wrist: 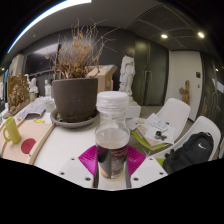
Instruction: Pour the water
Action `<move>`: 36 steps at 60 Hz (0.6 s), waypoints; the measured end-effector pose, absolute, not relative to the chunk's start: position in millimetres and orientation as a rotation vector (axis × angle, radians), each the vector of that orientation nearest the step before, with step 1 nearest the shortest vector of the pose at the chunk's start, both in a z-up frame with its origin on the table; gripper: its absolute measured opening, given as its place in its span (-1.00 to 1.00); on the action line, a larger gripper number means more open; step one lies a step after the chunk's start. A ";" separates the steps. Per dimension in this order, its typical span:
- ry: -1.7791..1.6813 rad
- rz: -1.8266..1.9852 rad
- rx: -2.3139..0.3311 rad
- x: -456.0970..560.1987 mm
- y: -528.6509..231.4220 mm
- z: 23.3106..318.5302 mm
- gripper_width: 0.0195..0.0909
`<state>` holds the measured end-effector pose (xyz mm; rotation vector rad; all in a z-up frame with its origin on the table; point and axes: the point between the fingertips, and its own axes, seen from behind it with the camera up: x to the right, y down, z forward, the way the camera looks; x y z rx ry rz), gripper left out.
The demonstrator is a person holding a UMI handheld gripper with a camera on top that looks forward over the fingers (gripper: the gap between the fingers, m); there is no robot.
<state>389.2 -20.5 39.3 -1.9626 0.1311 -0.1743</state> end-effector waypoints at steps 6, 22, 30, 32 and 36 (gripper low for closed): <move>0.120 -0.179 -1.978 384.2 -21.6 38.7 -0.79; 0.019 -0.481 -1.939 379.4 -20.8 105.4 -0.85; -0.122 -0.698 -1.848 351.9 -9.6 171.1 -0.85; -0.176 -0.763 -1.816 339.9 -6.3 187.1 -0.85; -0.305 -0.879 -1.752 309.8 3.0 215.3 -0.85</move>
